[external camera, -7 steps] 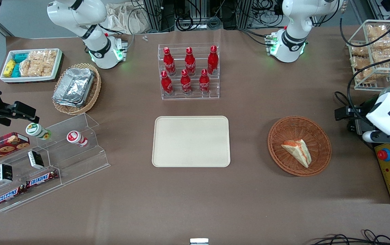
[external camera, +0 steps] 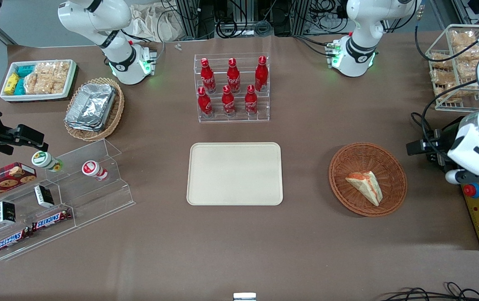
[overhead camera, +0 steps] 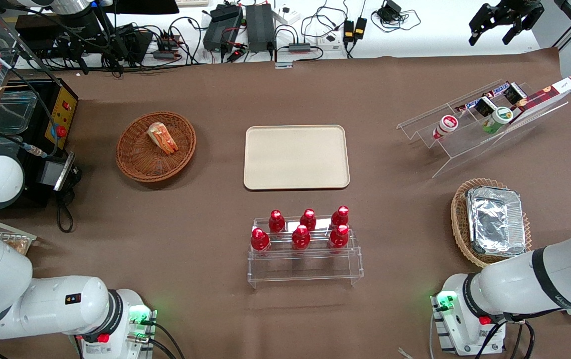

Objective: Place sandwich from basket to tray

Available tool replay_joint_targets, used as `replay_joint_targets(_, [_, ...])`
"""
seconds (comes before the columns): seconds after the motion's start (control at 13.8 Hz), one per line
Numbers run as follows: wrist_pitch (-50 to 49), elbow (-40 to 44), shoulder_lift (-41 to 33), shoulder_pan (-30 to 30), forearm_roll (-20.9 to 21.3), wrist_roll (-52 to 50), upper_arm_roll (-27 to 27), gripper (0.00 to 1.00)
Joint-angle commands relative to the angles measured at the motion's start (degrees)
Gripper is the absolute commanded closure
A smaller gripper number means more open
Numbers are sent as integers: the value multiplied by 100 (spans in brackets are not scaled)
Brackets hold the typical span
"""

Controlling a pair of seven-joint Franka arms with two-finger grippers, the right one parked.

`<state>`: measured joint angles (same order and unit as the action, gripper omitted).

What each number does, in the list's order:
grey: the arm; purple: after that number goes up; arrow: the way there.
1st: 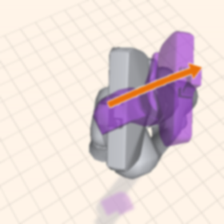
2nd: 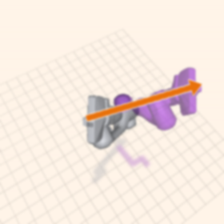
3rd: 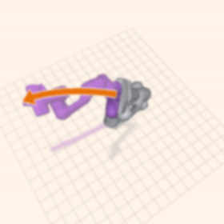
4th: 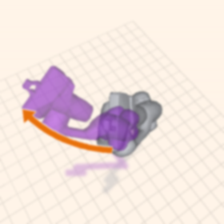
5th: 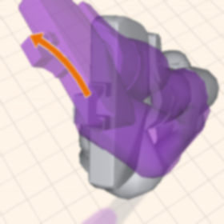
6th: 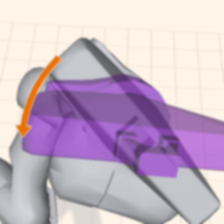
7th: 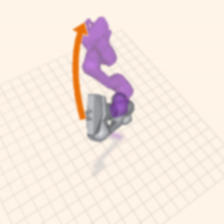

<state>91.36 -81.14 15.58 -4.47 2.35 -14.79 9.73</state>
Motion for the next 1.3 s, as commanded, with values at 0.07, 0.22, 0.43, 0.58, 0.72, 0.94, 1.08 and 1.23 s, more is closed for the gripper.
replay_joint_targets(0.07, [1782, -1241, -72, 69, 99, -2084, 3, 0])
replay_joint_targets(0.22, [2638, -1929, -125, 78, 107, -2833, 12, 0])
replay_joint_targets(0.43, [2992, -2265, 23, 104, 116, -3179, 12, 0])
replay_joint_targets(0.58, [3195, -2344, 234, 201, 116, -3249, 3, 0])
replay_joint_targets(0.72, [3204, -2354, 401, 228, 116, -3258, 3, 0])
replay_joint_targets(0.94, [3449, -2397, 682, 228, 125, -3258, -15, 0])
replay_joint_targets(1.08, [3503, -2459, 753, 219, 125, -3258, -24, 0])
replay_joint_targets(1.23, [3538, -2520, 832, 192, 125, -3258, -32, 0])
